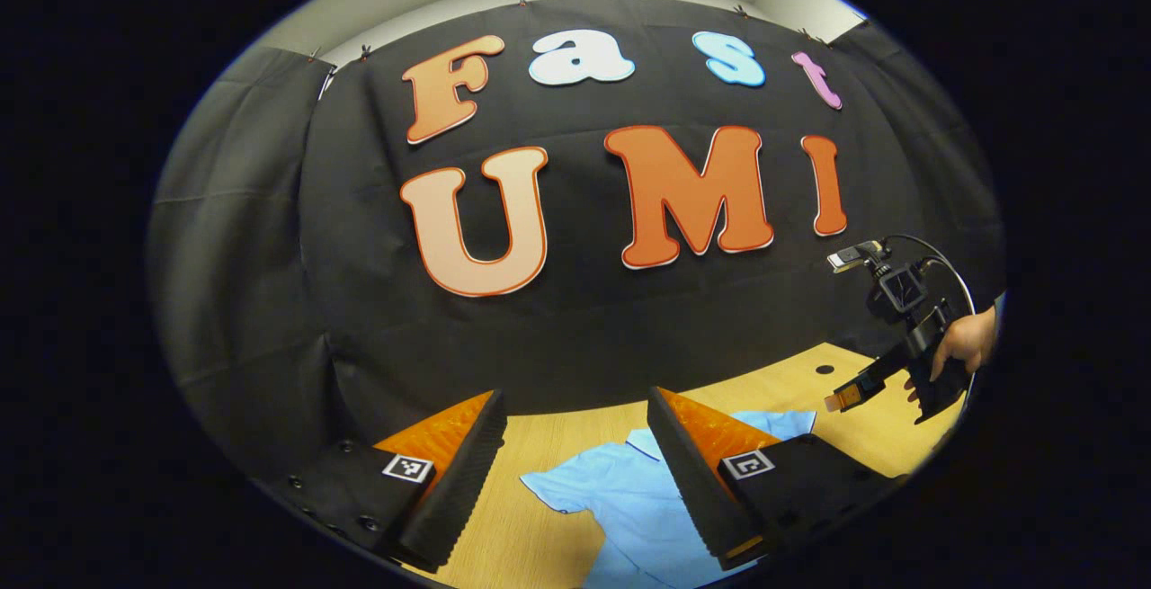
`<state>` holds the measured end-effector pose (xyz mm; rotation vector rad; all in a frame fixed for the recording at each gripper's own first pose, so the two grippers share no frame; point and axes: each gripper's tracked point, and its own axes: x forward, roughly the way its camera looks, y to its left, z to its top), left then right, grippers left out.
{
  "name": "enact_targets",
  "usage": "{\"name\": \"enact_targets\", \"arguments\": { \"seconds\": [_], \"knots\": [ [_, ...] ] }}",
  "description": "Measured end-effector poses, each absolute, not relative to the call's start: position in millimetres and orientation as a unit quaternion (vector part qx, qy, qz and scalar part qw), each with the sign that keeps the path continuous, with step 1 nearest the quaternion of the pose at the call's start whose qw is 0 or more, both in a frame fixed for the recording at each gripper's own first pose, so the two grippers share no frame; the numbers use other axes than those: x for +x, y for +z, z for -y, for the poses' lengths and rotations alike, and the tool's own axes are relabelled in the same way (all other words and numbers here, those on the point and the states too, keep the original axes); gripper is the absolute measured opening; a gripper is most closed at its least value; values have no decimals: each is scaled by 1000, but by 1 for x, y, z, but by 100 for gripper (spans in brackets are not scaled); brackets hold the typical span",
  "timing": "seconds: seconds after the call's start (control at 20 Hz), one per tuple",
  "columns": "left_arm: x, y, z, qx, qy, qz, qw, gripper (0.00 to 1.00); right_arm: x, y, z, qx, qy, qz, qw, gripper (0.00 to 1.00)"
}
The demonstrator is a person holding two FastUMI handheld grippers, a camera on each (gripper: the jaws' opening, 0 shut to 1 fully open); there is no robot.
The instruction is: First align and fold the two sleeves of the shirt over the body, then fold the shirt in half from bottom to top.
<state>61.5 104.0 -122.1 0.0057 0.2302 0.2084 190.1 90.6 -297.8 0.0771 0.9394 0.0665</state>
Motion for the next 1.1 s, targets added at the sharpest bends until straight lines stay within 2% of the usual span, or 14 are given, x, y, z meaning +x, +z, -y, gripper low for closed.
{"name": "enact_targets", "arguments": {
  "seconds": [0.3,0.35,0.75,0.9,1.0,1.1],
  "knots": [
    [55,-139,-95,16,150,-160,975,100,224,-359,-83,47,45,-532,844,98],
    [53,-142,-93,18,156,-168,973,100,231,-369,-85,51,45,-542,838,94],
    [48,-141,-92,42,192,-213,957,100,254,-437,-97,90,25,-623,777,81],
    [41,-142,-93,44,205,-222,952,100,264,-445,-99,93,14,-633,768,76],
    [32,-141,-93,43,211,-227,950,100,272,-446,-101,97,3,-632,769,65],
    [30,-144,-94,44,215,-233,947,100,274,-446,-98,95,-9,-638,764,63]
  ]
}}
